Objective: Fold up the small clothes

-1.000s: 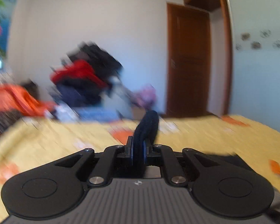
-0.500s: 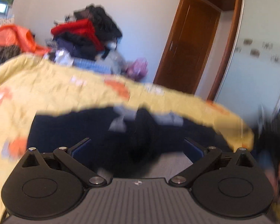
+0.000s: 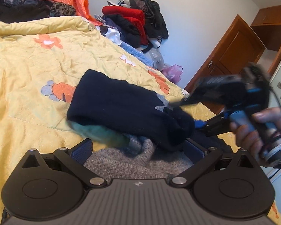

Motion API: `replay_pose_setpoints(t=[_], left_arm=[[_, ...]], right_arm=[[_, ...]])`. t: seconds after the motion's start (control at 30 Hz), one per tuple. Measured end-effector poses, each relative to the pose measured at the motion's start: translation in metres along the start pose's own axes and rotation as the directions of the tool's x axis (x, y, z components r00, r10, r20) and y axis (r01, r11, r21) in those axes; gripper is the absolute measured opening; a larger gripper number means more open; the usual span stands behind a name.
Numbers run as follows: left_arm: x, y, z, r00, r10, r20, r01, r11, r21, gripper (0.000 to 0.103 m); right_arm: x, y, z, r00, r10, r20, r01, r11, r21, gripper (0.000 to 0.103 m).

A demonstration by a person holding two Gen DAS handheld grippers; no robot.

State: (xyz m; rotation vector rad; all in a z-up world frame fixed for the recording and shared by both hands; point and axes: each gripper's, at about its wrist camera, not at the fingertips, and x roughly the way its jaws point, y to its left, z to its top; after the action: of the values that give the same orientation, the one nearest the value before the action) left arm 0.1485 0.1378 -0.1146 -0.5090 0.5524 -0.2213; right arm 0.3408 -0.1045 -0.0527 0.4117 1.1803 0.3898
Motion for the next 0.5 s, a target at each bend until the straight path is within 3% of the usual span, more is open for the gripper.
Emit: replay_pose_setpoints(t=[0.03, 0.07, 0.17, 0.23, 0.3, 0.37, 0.43, 0.47, 0.5], left_arm=[[0.001, 0.0, 0.0, 1.0, 0.0, 0.001, 0.0, 1.0, 0.003, 0.103], [0.001, 0.0, 0.0, 1.0, 0.0, 0.002, 0.0, 1.0, 0.003, 0.103], [0.0, 0.002, 0.0, 1.0, -0.007, 0.001, 0.007, 1.0, -0.01, 0.103], [-0.003, 0.004, -0.001, 1.0, -0.016, 0.005, 0.016, 1.0, -0.026, 0.103], [-0.004, 0.006, 0.0, 1.0, -0.02, 0.011, 0.021, 0.999, -0.038, 0.103], [-0.005, 0.007, -0.001, 1.0, -0.021, 0.014, 0.021, 0.999, -0.04, 0.103], [-0.005, 0.008, -0.001, 1.0, -0.022, 0.015, 0.022, 0.999, -0.044, 0.103], [-0.005, 0.008, -0.001, 1.0, -0.024, 0.015, 0.025, 0.999, -0.048, 0.103], [-0.004, 0.01, 0.0, 0.999, -0.029, 0.015, 0.03, 0.998, -0.056, 0.103]], right_arm=[[0.003, 0.001, -0.004, 0.999, -0.037, -0.001, 0.037, 0.999, -0.03, 0.043], [0.002, 0.001, -0.007, 0.998, -0.062, 0.011, 0.062, 0.997, -0.046, 0.036], [-0.011, -0.011, -0.013, 0.997, -0.042, 0.067, 0.044, 0.999, -0.021, 0.014], [-0.031, -0.021, -0.012, 0.985, 0.017, 0.174, -0.019, 1.0, 0.007, 0.014], [-0.067, -0.032, -0.011, 0.944, 0.085, 0.32, -0.102, 0.994, 0.036, 0.013], [-0.108, -0.05, -0.015, 0.866, 0.157, 0.474, -0.197, 0.98, 0.037, 0.013], [-0.14, -0.08, -0.031, 0.796, 0.163, 0.583, -0.235, 0.971, 0.049, 0.013], [-0.148, -0.101, -0.04, 0.778, 0.146, 0.611, -0.247, 0.965, 0.084, 0.013], [-0.15, -0.124, -0.049, 0.774, 0.115, 0.623, -0.248, 0.96, 0.131, 0.013]])
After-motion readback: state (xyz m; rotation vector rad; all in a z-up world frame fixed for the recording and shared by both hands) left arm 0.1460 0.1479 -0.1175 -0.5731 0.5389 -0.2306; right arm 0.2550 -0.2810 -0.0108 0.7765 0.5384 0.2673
